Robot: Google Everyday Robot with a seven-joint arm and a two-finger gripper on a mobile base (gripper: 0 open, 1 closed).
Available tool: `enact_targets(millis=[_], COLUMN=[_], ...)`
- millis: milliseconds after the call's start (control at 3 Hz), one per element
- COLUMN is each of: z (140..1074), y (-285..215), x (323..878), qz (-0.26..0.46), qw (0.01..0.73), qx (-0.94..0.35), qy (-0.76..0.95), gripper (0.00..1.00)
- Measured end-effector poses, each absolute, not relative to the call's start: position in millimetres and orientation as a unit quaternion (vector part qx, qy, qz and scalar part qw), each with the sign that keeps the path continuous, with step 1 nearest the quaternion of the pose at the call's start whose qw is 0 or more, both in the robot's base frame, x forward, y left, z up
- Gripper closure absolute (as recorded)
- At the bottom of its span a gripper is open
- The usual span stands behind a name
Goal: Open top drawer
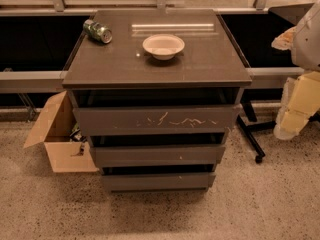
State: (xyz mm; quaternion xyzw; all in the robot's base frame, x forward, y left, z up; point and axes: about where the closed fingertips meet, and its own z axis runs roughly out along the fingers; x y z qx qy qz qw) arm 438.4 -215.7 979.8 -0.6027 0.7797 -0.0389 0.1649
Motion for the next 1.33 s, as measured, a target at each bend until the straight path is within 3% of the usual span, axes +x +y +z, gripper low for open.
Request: enact_targets(millis=[1333], z=[859], y=[-196], x=[475], qz=[0.019], qw=[0.168], qx=[-0.664], qy=[0.728], gripper=[0.0])
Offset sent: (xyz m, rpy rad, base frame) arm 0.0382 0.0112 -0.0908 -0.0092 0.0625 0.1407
